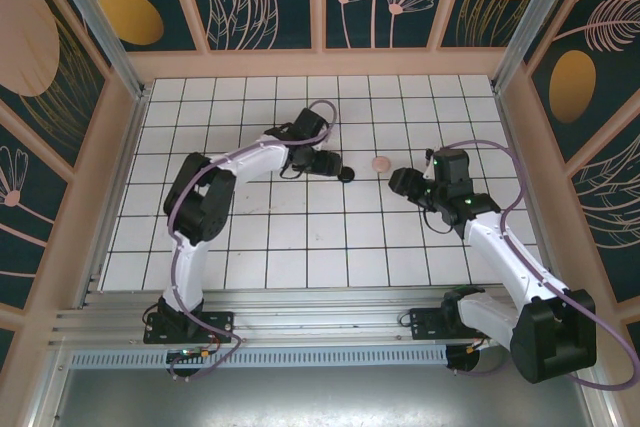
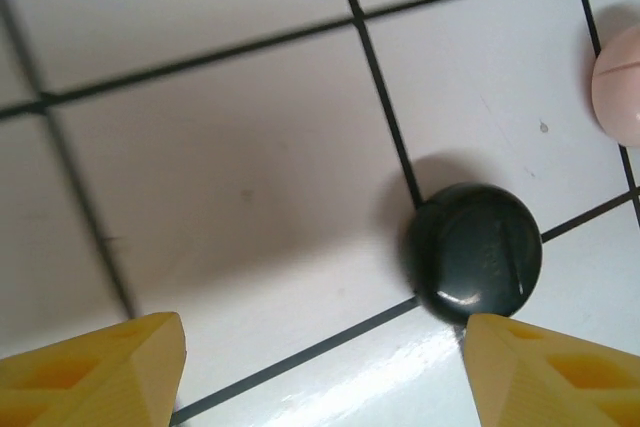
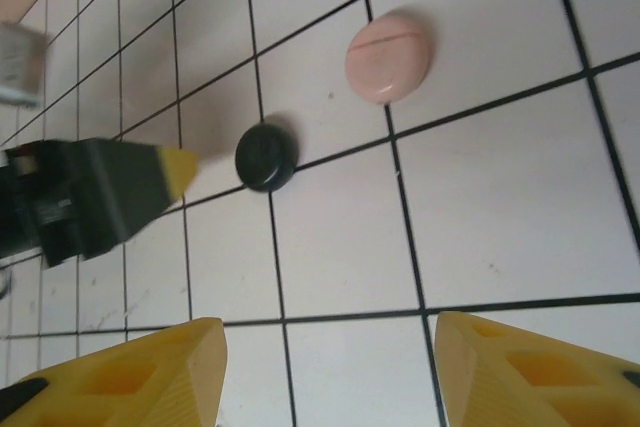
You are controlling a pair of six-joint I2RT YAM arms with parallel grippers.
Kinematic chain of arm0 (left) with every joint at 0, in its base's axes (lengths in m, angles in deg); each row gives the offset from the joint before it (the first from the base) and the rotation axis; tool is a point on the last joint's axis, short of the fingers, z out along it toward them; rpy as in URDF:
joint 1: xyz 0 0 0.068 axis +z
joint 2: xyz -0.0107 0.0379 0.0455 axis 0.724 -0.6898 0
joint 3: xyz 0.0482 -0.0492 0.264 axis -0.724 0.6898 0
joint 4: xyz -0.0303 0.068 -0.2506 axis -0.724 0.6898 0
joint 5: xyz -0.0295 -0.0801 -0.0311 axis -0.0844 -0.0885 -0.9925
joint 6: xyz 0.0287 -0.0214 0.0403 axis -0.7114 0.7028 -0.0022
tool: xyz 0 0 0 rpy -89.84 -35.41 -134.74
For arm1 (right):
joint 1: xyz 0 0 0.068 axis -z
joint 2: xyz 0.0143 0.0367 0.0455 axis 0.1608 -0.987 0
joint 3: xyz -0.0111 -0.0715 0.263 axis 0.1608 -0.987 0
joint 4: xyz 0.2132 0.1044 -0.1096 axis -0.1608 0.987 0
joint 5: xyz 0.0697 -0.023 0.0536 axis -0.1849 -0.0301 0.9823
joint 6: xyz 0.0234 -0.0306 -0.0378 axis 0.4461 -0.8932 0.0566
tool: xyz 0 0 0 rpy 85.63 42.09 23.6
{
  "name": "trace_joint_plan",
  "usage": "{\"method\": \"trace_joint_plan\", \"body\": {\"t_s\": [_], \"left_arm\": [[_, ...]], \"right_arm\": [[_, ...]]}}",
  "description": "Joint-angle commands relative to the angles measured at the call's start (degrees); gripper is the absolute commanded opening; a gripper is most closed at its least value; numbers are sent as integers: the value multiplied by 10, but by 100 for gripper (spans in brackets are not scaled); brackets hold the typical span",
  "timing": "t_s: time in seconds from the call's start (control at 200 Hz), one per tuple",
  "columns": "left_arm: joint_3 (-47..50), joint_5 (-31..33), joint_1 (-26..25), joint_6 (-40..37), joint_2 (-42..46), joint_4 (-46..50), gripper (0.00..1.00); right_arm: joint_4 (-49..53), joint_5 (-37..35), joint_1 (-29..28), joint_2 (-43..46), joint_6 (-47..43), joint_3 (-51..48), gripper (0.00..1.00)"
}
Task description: Insert the wireless bluetooth earbuds into the charging case
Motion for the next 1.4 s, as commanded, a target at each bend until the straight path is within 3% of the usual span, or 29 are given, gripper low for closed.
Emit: {"method": "trace_joint_plan", "body": {"t_s": [0.0, 0.09, 0.145, 0.23, 0.27, 0.46, 0.731, 0.886, 0.986, 1.056, 1.176, 1.271, 1.341, 1.396], "left_arm": [[31, 70, 25, -17, 79, -3, 75], [79, 118, 46, -24, 134, -35, 82], [118, 156, 59, -29, 174, -60, 98], [180, 218, 80, -38, 240, -115, 98], [217, 251, 89, -39, 270, -147, 98], [383, 397, 119, -81, 377, -336, 99], [559, 484, 158, -150, 447, -537, 98], [665, 482, 193, -149, 441, -676, 99], [733, 460, 212, -145, 410, -826, 99], [729, 432, 219, -164, 409, -823, 98], [779, 396, 227, -227, 392, -964, 99], [821, 356, 262, -201, 346, -1092, 99], [823, 333, 266, -198, 366, -1058, 99], [831, 305, 277, -194, 341, -1085, 99]], "right_arm": [[-45, -71, 5, 3, -34, 2, 61], [-90, -110, 17, 9, -54, -20, 70], [-126, -134, 29, 12, -64, -40, 79], [-188, -162, 52, 13, -84, -73, 87], [-219, -169, 66, 12, -95, -88, 98], [-389, -198, 107, 3, -186, -169, 99], [-566, -220, 151, -51, -278, -243, 99], [-630, -194, 187, -98, -289, -258, 99], [-714, -162, 204, -116, -296, -277, 99], [-762, -141, 217, -135, -291, -280, 99], [-731, -112, 222, -162, -296, -249, 99], [-739, -106, 220, -157, -297, -256, 99], [-779, -100, 218, -146, -284, -279, 99], [-842, -93, 214, -152, -270, -303, 99]]}}
